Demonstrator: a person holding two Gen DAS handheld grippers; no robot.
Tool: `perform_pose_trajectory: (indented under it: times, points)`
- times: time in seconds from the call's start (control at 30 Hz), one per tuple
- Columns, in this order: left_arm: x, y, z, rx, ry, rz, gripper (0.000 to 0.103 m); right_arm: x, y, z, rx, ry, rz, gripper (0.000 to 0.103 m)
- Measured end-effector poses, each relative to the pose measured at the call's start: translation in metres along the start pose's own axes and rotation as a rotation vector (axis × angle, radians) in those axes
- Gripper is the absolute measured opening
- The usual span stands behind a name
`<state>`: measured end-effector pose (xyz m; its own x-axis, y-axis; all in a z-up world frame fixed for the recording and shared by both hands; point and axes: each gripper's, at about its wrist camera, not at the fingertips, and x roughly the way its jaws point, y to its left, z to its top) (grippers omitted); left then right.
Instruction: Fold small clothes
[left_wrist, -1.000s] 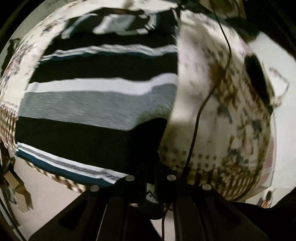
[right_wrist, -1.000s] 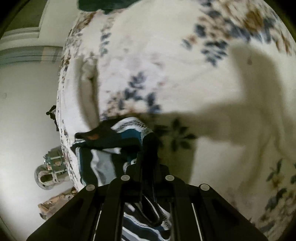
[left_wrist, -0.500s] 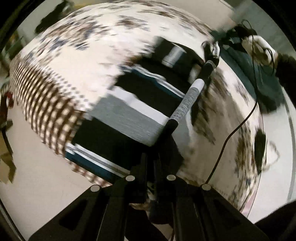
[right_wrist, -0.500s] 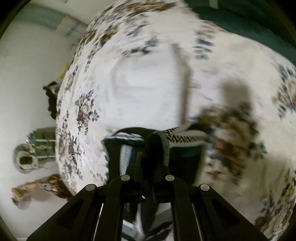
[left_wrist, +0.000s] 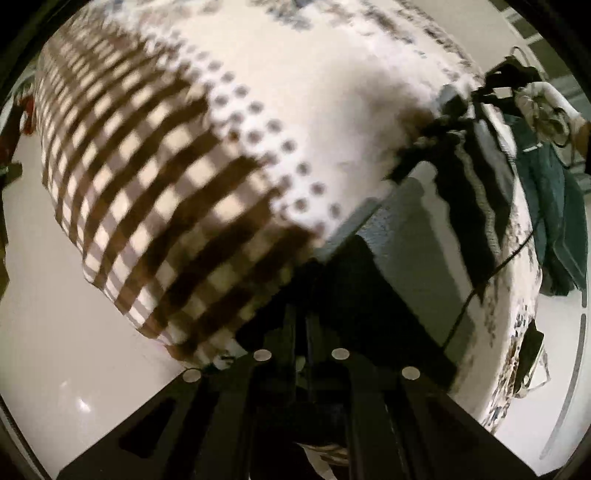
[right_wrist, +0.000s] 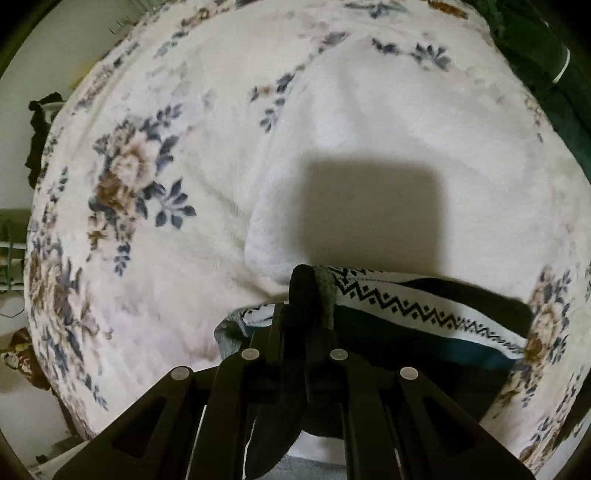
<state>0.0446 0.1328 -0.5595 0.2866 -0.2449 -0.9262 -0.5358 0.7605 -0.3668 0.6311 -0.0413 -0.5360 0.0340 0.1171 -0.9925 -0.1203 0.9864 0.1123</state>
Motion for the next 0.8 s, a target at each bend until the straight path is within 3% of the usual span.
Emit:
perform_pose_trajectory:
  times: [0.07,0.13,0.17,0.2,0.27,0.3,0.33,0.43,0.53,0.7,0.8]
  points:
    - [0.006,0.002,0.001,0.003,0.038,-0.028,0.003,0.009,-0.005,0.0,0.043,0.028,0.056,0.011]
    - [0.004,0.003,0.004,-0.005,0.051,-0.032,0.007,0.011,-0.013,-0.003,0.09,0.061,0.147,0.022]
    - [0.002,0.002,0.005,-0.009,0.067,-0.041,0.008,0.008,-0.018,-0.007,0.111,0.076,0.215,0.036]
    - [0.002,0.003,0.007,-0.012,0.079,-0.028,0.02,0.001,-0.024,-0.014,0.131,0.077,0.279,0.051]
    - [-0.001,0.004,0.011,-0.013,0.097,-0.031,0.042,-0.017,-0.039,-0.036,0.143,0.059,0.344,0.063]
    - [-0.005,0.004,0.013,-0.016,0.093,-0.04,0.053,-0.028,-0.048,-0.054,0.129,0.051,0.368,0.064]
    - [-0.007,0.005,0.015,-0.019,0.089,-0.035,0.055,-0.037,-0.056,-0.071,0.12,0.049,0.38,0.064]
    - [-0.009,0.004,0.016,-0.021,0.096,-0.055,0.056,-0.052,-0.09,-0.143,0.129,0.068,0.395,0.071]
    - [0.0,-0.002,0.017,0.005,0.105,-0.05,0.056,-0.038,-0.119,-0.234,0.183,0.168,0.409,0.072]
    - [0.03,0.0,0.015,0.032,0.151,-0.02,0.056,0.041,-0.133,-0.406,0.285,0.458,0.476,0.072]
    - [0.039,-0.001,0.016,0.042,0.147,-0.034,0.057,0.079,-0.124,-0.475,0.319,0.554,0.505,0.072]
